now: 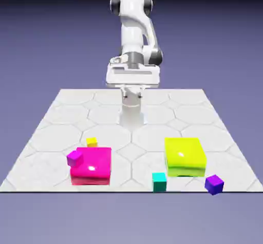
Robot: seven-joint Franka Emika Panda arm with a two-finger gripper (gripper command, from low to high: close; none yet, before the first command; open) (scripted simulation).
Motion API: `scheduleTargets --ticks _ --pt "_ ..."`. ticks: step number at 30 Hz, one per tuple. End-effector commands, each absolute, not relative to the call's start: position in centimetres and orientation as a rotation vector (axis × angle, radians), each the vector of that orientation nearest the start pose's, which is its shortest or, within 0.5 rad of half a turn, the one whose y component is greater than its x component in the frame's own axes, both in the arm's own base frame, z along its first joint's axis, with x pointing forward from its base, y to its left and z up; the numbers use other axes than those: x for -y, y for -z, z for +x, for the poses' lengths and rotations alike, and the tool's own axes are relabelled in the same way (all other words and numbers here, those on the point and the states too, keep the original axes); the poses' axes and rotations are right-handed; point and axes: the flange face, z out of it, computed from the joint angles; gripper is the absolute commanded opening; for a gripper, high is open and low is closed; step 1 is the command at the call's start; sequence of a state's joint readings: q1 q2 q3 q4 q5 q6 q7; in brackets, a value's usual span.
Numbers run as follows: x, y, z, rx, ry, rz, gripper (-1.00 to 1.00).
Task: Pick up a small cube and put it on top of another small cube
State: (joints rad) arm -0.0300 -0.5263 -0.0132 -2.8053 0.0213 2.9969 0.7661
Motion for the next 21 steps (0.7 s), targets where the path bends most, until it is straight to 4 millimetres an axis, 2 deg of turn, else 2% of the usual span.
scheduleTargets --ticks 1,4,7,10,13,15,16,17,21 --pt "3.8 -42.1 39.6 -1.218 0.862 -2.479 0.00" --pt "9.5 -36.9 39.2 -1.576 0.602 -2.408 0.00" --pt "14.7 -31.8 37.3 -1.913 0.328 -2.263 0.00" --pt "19.1 -26.9 34.2 -2.212 0.045 -2.048 0.00" --pt "22.6 -22.3 30.0 -2.461 -0.241 -1.770 0.00" --pt "24.3 -19.4 26.9 -2.592 -0.430 -1.555 0.00" --pt "24.7 -18.7 26.0 -2.622 -0.480 -1.494 0.00" --pt "24.7 -18.7 26.0 -2.622 -0.480 -1.494 0.00" --pt "23.8 -14.4 25.9 -2.618 -0.479 -1.494 0.00"
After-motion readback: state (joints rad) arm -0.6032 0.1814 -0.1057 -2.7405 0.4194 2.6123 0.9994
